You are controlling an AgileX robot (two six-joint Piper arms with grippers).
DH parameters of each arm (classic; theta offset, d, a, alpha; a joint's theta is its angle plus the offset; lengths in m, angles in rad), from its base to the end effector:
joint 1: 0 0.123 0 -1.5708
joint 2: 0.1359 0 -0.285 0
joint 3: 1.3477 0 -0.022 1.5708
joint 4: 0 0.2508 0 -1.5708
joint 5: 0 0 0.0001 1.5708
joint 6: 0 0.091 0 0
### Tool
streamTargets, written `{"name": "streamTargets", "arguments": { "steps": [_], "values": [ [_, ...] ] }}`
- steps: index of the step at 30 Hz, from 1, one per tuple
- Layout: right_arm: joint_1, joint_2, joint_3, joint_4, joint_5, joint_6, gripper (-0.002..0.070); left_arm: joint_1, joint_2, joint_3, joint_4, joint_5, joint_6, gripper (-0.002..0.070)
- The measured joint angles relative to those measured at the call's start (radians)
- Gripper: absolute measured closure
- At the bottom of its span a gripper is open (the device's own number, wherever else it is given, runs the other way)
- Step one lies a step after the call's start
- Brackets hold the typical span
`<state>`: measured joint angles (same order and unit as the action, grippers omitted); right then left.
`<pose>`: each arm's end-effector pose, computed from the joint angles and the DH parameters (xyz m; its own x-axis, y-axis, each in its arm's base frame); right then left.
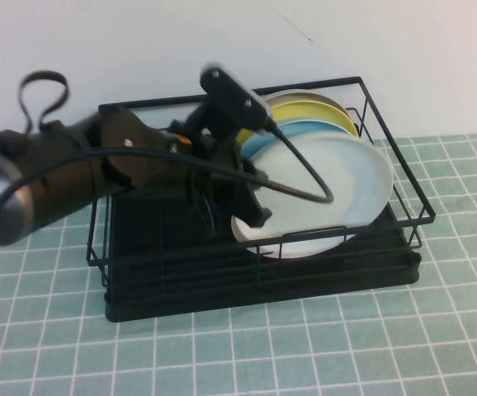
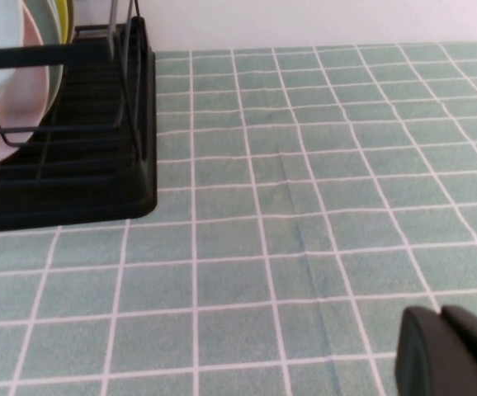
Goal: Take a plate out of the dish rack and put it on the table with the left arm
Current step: Grasp the plate from the shelf, then place the plate from the table
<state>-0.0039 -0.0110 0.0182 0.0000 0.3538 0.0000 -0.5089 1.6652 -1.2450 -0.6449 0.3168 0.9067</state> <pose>0.0530 -0.0002 0.1758 -0.2704 0.0011 -0.9627 0.0039 1.0000 0.0000 0.3266 -0.2018 0.2895 -0.2921 0.4805 -0.8269 0.7265 0.6738 0.1348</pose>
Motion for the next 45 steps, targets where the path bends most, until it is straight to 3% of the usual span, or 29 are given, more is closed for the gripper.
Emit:
{"name": "streamTargets", "arguments": {
  "steps": [8, 12, 21, 32, 45],
  "values": [
    [0.0, 0.0, 0.0, 0.0, 0.0, 0.0, 0.0678, 0.0, -0.225, 0.0, -0.179, 0.119, -0.043, 0.0599],
    [0.0, 0.0, 0.0, 0.0, 0.0, 0.0, 0.0678, 0.0, -0.314, 0.0, -0.258, 0.214, -0.195, 0.0599],
    [0.0, 0.0, 0.0, 0.0, 0.0, 0.0, 0.0678, 0.0, -0.307, 0.068, -0.302, 0.473, -0.474, 0.0599],
    [0.0, 0.0, 0.0, 0.0, 0.0, 0.0, 0.0678, 0.0, -0.25, 0.472, -0.573, 0.269, -0.417, 0.0599],
    [0.0, 0.0, 0.0, 0.0, 0.0, 0.0, 0.0678, 0.0, -0.042, 0.517, -0.742, 0.189, -0.318, 0.0599]
  ]
}}
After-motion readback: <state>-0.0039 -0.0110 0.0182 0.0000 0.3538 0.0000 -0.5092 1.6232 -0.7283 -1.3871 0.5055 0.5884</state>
